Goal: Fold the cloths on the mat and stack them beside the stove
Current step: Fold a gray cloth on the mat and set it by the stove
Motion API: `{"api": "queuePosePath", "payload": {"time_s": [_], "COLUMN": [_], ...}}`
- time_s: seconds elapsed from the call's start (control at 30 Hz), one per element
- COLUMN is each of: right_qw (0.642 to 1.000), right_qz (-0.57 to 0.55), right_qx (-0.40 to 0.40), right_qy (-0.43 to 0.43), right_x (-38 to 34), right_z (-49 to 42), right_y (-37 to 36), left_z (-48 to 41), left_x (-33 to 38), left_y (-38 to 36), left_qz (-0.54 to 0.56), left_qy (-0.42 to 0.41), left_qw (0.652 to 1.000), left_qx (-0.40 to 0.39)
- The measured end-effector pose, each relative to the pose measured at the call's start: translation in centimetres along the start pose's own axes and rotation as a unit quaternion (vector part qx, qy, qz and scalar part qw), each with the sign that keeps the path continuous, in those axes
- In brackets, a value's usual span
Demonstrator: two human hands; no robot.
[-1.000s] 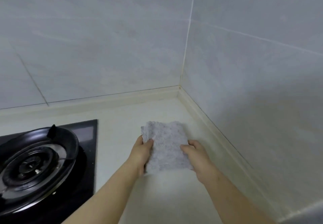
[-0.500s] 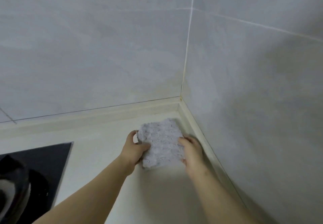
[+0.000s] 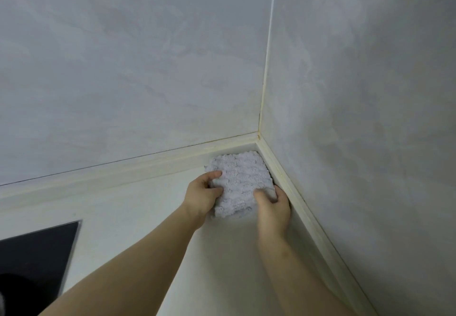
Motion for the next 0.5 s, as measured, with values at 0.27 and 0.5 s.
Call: {"api": "queuePosePath", "payload": {"time_s": [0.27, 0.5], "right_qw": [0.997, 0.995], "right_qz": [0.069, 0.062], "right_qx": [-0.019, -0.059], "right_qy": [0.024, -0.041], "right_x": [0.7, 1.9], "right_z": [0.6, -0.4], "right_y": [0.1, -0.6], "left_z": [0.0, 1.4], "left_x": [0.1, 1.9], "left_y": [-0.6, -1.6], "left_qz": [-0.069, -0.446], "left_qy": [-0.026, -0.028], "left_qw": [0.997, 0.894], "left_qx": [0.008, 0.019]}}
Point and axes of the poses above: each hand's wrist, its own z-axis away from the middle knuckle, its own y-axis out of the back of the hand, x = y × z, the point moved 10 cm from there along -z, towards the middle knuckle, and after that the axes turned 1 degree about y, right-handed, at the moved point
